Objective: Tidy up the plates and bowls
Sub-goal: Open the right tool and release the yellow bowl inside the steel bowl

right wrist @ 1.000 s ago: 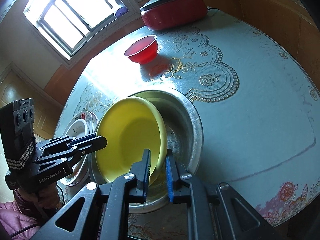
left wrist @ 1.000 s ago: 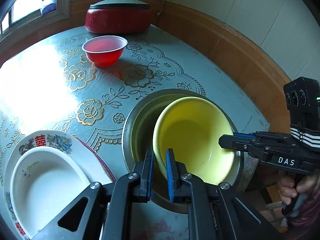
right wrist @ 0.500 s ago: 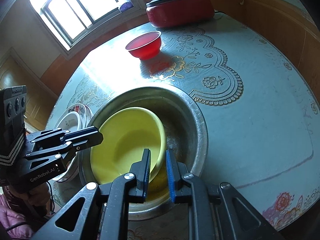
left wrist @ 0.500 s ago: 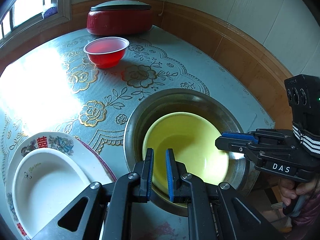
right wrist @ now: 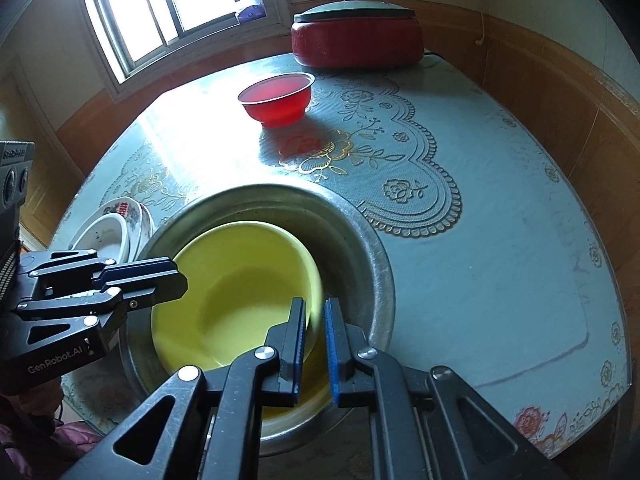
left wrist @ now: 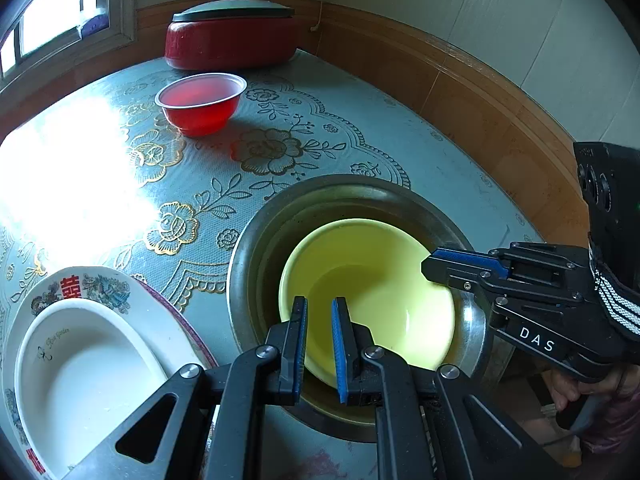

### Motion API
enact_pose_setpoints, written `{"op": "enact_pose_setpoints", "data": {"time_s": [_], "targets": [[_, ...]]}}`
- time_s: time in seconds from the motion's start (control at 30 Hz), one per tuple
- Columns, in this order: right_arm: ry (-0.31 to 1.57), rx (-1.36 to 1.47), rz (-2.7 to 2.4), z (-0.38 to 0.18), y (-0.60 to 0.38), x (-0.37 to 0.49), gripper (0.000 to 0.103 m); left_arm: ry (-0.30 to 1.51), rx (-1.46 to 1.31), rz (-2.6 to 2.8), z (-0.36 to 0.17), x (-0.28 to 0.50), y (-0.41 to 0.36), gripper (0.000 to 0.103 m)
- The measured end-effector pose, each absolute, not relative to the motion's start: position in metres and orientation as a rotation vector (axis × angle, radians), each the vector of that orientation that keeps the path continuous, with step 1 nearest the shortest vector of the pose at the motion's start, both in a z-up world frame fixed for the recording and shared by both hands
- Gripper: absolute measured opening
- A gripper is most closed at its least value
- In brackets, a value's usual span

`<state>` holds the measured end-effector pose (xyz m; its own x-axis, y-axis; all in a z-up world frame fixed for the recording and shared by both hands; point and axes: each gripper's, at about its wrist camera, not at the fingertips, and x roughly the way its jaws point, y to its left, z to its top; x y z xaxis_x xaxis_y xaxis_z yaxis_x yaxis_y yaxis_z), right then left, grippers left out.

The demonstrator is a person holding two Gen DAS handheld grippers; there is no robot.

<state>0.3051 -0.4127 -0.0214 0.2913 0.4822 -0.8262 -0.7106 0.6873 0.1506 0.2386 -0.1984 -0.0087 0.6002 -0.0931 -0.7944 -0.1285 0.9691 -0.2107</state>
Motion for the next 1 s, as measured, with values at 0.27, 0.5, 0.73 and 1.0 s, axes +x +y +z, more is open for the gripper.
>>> {"op": "enact_pose_setpoints", "data": {"time_s": [0.27,0.5,0.73,1.0], "targets": [[1.005,-0.262,0.812,-0.021,-0.413,0.306,0.012,0.921,-0.251,0.036,-0.009,0.238,-0.200,0.012],[0.995,-0.233,0.821,-0.018,-0.414,0.307,0.019,0.912,-0.253,0.055,-0.006,0.233,-0.200,0.012],[0.997,-0.144,0.824,-0.011,-0.422,0.315,0.026,0.904,-0.258,0.080,-0.003,0.229,-0.197,0.013],[1.004,-0.058,0.855,-0.003,-0.420,0.326,0.032,0.901,-0.267,0.104,-0.002,0.229,-0.194,0.015]]}}
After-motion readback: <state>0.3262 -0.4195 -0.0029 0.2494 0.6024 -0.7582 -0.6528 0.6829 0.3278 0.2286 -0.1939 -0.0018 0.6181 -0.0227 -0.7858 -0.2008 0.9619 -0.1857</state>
